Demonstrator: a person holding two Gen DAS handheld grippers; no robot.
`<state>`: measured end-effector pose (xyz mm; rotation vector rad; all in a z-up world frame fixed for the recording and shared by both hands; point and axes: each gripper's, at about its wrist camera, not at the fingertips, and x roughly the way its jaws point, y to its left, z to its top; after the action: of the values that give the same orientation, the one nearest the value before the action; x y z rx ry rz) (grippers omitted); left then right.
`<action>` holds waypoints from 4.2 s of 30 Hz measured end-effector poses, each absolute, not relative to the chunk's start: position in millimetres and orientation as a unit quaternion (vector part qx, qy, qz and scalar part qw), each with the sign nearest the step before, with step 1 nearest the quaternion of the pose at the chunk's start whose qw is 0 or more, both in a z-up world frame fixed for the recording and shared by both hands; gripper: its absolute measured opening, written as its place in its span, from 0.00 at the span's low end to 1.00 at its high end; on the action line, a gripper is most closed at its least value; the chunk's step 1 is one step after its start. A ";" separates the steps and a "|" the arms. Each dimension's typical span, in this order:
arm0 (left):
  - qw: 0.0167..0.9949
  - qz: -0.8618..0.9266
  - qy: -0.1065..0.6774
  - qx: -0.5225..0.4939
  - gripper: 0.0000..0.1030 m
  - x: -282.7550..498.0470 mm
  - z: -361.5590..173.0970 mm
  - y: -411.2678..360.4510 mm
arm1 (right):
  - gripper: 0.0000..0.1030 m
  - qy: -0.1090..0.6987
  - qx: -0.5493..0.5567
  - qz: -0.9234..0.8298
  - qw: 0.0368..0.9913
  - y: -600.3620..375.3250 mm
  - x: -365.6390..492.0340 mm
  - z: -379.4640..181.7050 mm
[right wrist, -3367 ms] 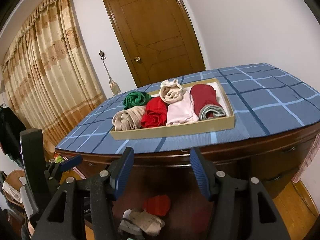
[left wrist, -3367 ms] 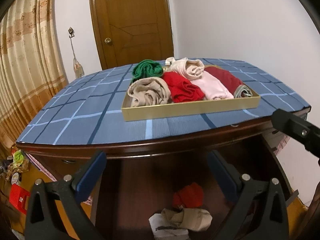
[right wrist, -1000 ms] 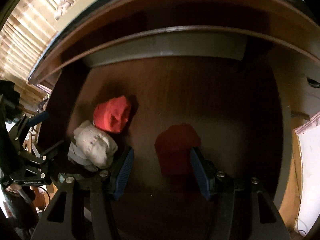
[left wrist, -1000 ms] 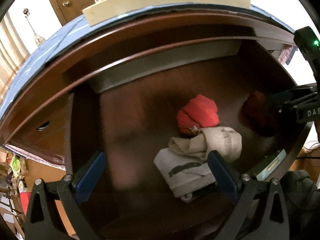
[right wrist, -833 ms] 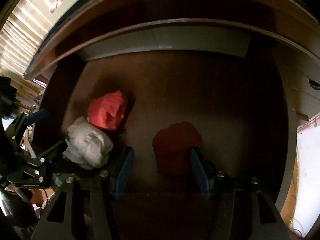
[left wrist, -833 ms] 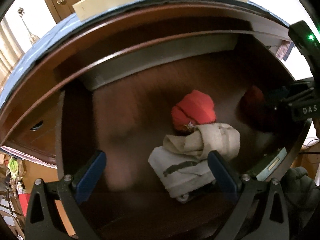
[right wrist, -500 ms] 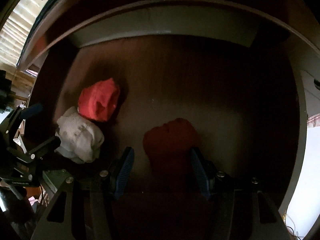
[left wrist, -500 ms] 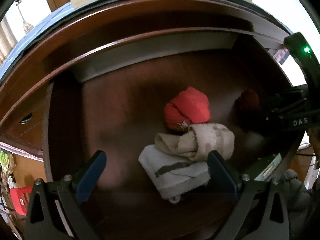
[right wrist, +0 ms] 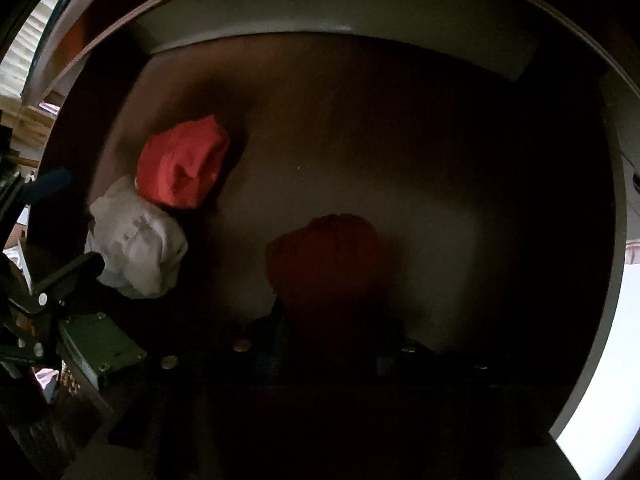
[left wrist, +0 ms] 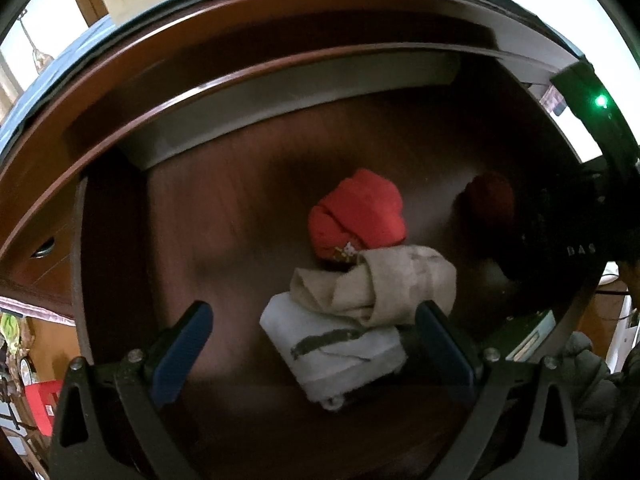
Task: Take underwear out of drawer
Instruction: 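Lower both open tools into the drawer toward the beige sock and dark red item, then grasp the beige sock with the left tool while the right tool grasps the dark red item, then lift the beige sock and dark red item out of the drawer toward the tray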
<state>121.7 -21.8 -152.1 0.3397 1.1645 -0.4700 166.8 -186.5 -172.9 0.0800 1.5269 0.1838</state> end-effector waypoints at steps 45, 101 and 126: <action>0.760 -0.284 0.584 0.034 0.35 150.0 -158.8 -35.6 | 0.22 0.495 0.237 0.085 0.832 -232.3 124.8 -106.9; 0.884 -0.282 0.373 0.017 0.35 85.7 -14.6 -4.1 | 0.22 0.349 0.164 0.106 0.917 -201.5 76.0 37.4; 0.913 -0.268 0.306 0.011 0.35 140.5 39.6 -12.0 | 0.22 0.313 0.149 0.103 0.933 -212.2 125.0 75.9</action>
<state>140.5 -12.0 39.6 0.0235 0.6309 -0.5516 125.0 -212.2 75.9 0.3041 0.6401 0.2098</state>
